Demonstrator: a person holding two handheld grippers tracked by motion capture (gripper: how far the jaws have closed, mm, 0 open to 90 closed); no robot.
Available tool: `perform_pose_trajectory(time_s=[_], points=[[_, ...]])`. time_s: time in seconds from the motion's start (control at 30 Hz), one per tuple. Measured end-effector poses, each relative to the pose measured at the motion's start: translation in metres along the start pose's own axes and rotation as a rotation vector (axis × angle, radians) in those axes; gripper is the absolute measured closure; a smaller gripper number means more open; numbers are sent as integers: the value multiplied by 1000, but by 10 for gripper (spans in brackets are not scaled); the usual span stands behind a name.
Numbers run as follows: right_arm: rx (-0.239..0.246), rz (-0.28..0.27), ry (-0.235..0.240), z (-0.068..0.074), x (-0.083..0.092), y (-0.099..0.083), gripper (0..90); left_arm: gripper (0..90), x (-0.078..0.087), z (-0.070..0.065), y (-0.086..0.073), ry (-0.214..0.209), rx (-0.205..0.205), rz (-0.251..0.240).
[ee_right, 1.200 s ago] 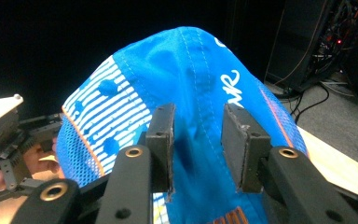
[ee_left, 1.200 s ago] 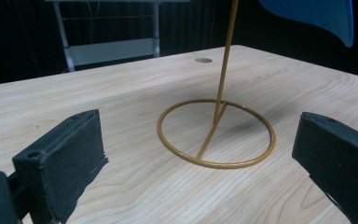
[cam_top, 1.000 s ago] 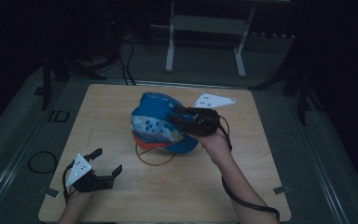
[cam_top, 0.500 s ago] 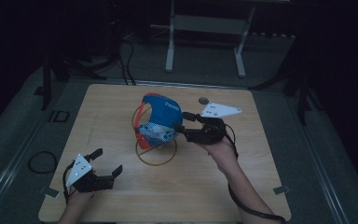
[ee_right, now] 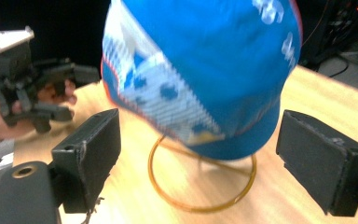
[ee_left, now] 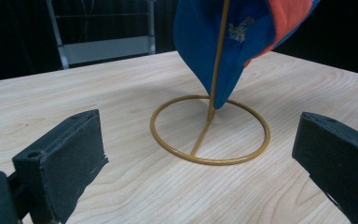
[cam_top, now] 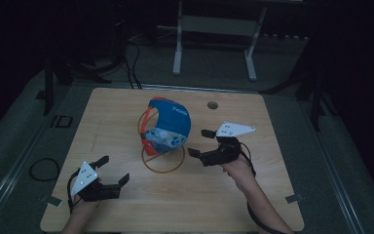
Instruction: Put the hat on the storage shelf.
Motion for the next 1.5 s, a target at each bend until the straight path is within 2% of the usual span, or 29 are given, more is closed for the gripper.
perform_pose_trajectory(time_s=[0.23, 0.4, 0.5, 0.83, 1.2, 1.5], points=[[24, 25, -5, -3, -4, -25, 132, 25, 0, -2, -2, -3, -7, 8], [17, 34, -17, -9, -5, -43, 132, 24, 0, -2, -3, -3, -8, 10], [29, 50, -21, -10, -6, -53, 132, 24, 0, -2, -3, -3, -7, 9], [23, 81, 3, -8, -10, -81, 133, 24, 1, -1, -4, -2, -7, 10], [55, 122, 17, -8, -4, -111, 138, 24, 0, -1, -5, -8, -7, 12], [53, 142, 15, -11, 3, -128, 138, 24, -1, -2, -6, -11, -6, 16]])
Point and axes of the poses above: each handheld gripper's, and its own axes: x roughly backward along the jaws, y roughly out of its top, z roughly to its left, the point moved 5 cm from there along -x, roughly forward along the jaws, and after that the axes turned 7 degrees about -y, right-handed, at the moved point
